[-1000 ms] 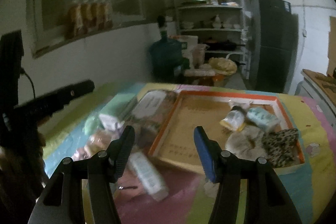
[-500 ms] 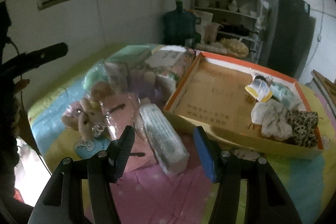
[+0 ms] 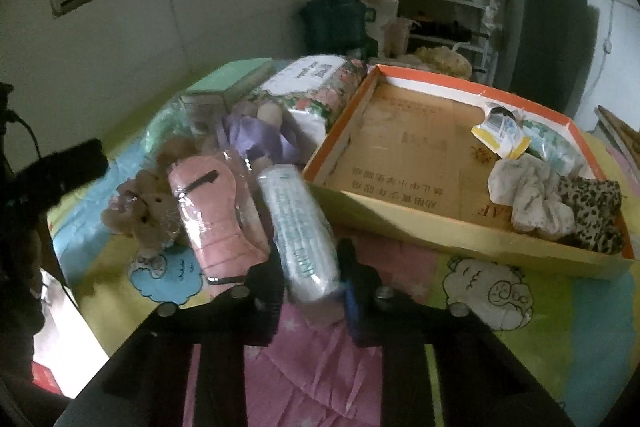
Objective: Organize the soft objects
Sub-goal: 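Grasp the beige plush bear with the left gripper while the right grasps the white wrapped roll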
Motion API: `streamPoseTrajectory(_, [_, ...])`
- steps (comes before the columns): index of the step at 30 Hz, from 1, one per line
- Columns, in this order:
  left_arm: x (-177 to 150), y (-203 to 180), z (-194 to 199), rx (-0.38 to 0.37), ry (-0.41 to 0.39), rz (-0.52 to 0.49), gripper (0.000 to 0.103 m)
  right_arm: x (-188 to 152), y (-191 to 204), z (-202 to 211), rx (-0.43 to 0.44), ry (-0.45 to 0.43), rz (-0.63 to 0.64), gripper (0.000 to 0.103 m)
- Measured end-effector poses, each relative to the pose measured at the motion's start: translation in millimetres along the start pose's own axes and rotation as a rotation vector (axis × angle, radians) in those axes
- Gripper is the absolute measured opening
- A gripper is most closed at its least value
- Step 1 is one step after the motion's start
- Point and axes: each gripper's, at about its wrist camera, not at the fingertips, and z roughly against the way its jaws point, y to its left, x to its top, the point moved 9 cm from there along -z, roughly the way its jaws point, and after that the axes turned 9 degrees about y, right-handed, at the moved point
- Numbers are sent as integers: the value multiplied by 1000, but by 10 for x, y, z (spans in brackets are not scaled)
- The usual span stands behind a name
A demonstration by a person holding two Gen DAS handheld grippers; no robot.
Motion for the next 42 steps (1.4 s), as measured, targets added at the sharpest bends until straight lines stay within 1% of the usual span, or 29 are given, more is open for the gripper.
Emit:
streamPoseTrajectory(2, [-56,-31,-41,-11,13,-33,77,3,10,42,1,-15,-7,22])
streamPoseTrajectory(5, [-120,-54,-115,-4,28,-70,77,9,44,151,6,-47,-16,22])
streamPoseTrajectory(8, [-139,-4,-207,-16,48,-73,77,41,82,251,16,-77,-19,22])
streamPoseTrajectory(12, [-216,71,-374,-76,112,-44,77,63,103,322,15,-96,-27,22])
streamPoseTrajectory(14, [-285,92,-459,-135,166,-4,79,56,103,342,15,-101,-32,22])
streamPoseTrajectory(15, [-288,97,-462,-153,161,5,80,56,101,348,17,-102,-35,22])
streamPoseTrajectory(17, [-299,88,-453,-151,156,-5,80,59,105,357,20,-104,-41,22])
streamPoseTrajectory(18, [-307,72,-446,-153,156,-12,74,64,111,355,20,-105,-43,22])
streamPoseTrajectory(19, [-316,48,-431,-168,153,-14,60,70,120,350,22,-105,-44,22])
streamPoseTrajectory(20, [-329,26,-425,-178,155,-11,60,76,131,346,24,-106,-45,22])
streamPoseTrajectory(22, [-354,18,-406,-162,146,-16,52,81,151,335,27,-106,-42,22])
streamPoseTrajectory(25, [-393,-8,-355,-158,127,-10,46,73,171,338,30,-106,-40,22])
streamPoseTrajectory(30, [-401,6,-266,-154,94,17,41,79,195,352,31,-109,-37,22])
streamPoseTrajectory(35, [-379,-13,-157,-156,66,31,39,87,204,407,31,-126,-37,22])
streamPoseTrajectory(38, [-336,-31,-44,-164,32,40,39,100,197,476,29,-144,-37,22])
streamPoseTrajectory(42, [-229,-46,116,-149,-17,46,39,127,197,563,28,-165,-35,22])
